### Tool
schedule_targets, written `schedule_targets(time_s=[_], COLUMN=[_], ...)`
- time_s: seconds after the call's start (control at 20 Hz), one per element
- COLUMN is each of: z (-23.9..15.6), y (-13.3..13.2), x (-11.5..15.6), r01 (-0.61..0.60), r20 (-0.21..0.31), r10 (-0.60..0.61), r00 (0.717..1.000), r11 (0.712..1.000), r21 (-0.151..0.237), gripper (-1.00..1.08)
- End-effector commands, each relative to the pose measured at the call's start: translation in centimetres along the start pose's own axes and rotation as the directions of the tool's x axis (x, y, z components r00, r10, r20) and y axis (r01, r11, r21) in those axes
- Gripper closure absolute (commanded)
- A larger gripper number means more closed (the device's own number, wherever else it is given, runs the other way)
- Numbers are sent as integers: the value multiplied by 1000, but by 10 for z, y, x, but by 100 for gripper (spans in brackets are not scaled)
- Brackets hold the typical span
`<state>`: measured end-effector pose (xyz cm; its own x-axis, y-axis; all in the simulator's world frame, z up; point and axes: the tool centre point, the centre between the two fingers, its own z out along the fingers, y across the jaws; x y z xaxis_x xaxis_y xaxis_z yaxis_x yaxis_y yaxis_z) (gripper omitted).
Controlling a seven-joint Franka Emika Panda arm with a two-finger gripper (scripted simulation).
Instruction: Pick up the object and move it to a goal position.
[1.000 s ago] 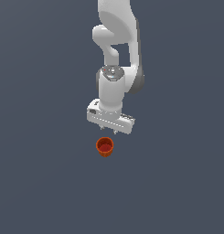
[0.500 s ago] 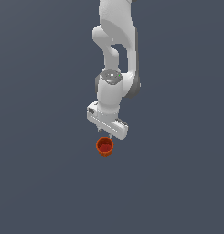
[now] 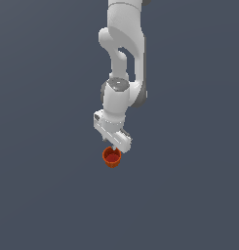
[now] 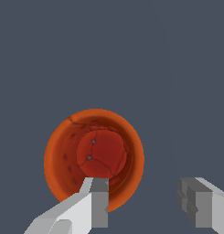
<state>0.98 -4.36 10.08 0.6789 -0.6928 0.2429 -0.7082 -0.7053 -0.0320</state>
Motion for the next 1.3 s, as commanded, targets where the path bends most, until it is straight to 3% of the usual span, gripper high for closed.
schedule_targets(time_s=[0.0,1.1,1.15,1.25], z=[2,32,32,32], y=[1,3,3,3], x=[1,2,2,2], r01=[-29,-59,-59,-59], r20=[-10,-20,-20,-20], r10=[29,59,59,59], r00=[1000,998,998,998], r11=[1000,998,998,998], r21=[2,4,4,4], gripper=[-20,-20,108,108])
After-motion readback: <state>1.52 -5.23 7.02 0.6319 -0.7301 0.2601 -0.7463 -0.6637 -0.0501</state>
